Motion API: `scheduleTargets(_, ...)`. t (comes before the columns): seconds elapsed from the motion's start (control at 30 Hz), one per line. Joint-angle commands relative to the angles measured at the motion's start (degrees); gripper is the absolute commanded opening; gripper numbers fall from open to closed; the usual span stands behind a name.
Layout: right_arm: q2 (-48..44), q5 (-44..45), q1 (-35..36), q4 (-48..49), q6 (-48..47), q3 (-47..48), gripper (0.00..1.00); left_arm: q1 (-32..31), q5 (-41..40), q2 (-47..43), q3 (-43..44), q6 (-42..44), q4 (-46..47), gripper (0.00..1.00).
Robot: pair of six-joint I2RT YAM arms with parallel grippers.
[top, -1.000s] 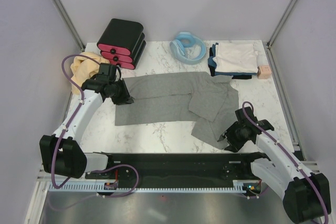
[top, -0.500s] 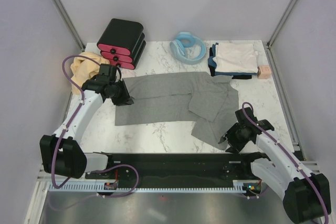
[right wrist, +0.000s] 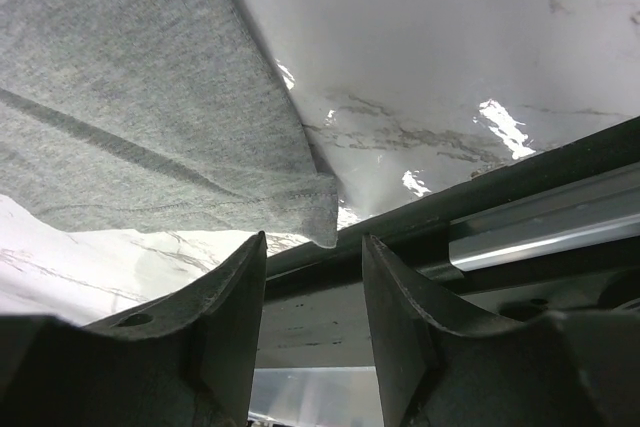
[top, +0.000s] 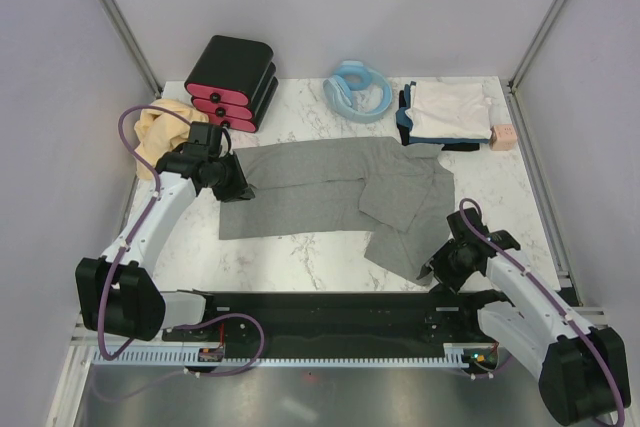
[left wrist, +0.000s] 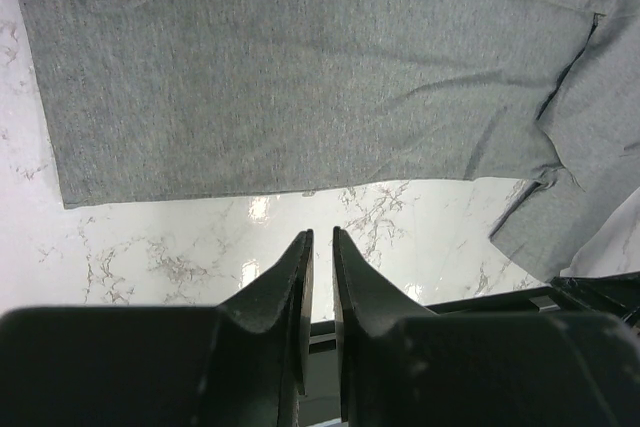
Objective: Fold and stack the t-shirts
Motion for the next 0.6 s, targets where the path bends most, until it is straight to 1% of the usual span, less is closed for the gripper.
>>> scheduleTargets(0.0,0.74,0.81,0.08,1.73,-0.2,-0.32,0.5,-0.17,0.18,-1.53,-0.32,-1.02,0.51,0.2)
scheduleTargets(0.27,2.23,0.46,0.0,3.49,-0.2,-1.12,0.43,-0.17,-0.09,-1.44,-0.32,-0.93,0.51,0.2)
scheduleTargets(0.57,2.76,0.73,0.08,4.72,0.06,-2.08,0.42,-0.17,-0.26,-1.18,-0.32,-0.76,0.59,0.2)
